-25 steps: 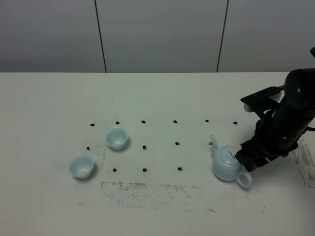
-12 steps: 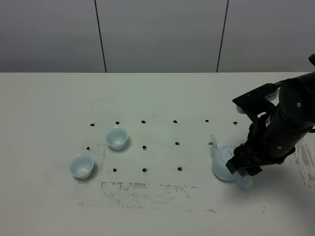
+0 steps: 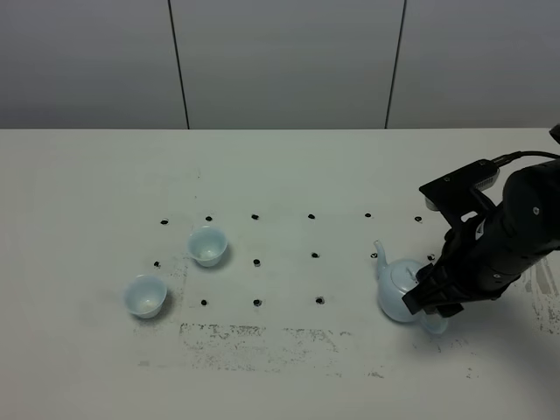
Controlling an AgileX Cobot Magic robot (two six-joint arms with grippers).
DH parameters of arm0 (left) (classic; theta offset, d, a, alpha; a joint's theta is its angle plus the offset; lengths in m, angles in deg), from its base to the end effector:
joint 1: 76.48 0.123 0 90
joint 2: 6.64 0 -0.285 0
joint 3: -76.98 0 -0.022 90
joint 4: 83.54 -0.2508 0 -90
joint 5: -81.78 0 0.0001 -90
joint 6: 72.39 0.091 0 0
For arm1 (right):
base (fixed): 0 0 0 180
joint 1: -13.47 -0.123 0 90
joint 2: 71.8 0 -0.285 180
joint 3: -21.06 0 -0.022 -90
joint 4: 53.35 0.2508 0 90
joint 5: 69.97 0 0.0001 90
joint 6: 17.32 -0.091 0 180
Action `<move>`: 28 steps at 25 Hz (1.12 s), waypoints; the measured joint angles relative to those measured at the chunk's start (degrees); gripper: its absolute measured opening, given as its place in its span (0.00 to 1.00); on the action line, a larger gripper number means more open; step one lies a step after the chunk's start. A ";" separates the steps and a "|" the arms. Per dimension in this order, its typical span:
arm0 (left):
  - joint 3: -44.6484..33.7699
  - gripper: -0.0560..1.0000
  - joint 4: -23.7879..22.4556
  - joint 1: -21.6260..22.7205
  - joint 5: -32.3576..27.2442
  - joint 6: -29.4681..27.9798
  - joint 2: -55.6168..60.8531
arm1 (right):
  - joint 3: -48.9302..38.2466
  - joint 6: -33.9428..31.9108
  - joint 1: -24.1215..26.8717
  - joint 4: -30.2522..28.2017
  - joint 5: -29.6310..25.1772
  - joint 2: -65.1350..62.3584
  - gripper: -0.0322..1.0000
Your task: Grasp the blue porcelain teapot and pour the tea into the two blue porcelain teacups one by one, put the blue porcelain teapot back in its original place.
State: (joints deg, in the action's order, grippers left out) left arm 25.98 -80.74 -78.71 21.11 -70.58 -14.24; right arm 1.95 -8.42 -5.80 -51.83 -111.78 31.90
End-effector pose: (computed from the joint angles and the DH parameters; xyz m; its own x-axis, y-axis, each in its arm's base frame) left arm -0.0008 -0.0039 0.2656 -0.4875 0.0266 -0.8727 0.0797 0.9967 -0.0141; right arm 0.2961 0.1052 0.1947 -0.8566 -0.4426 -0.2653 -0.4543 0.8906 -0.0190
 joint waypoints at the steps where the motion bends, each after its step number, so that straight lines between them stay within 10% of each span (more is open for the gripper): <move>1: 0.00 0.48 0.00 0.00 0.00 0.00 0.00 | 0.00 1.18 0.25 1.07 0.12 0.58 0.54; 17: 0.00 0.48 0.00 0.00 -0.05 0.00 0.00 | -0.53 6.46 1.50 5.46 2.04 6.44 0.49; 28: 0.00 0.48 0.00 0.00 -0.05 0.00 0.00 | -0.53 6.76 1.50 5.46 3.65 7.62 0.21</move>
State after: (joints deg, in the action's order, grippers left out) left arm 25.98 -80.74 -78.71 21.06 -70.58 -14.24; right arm 1.42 -1.66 -4.31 -46.38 -108.14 39.51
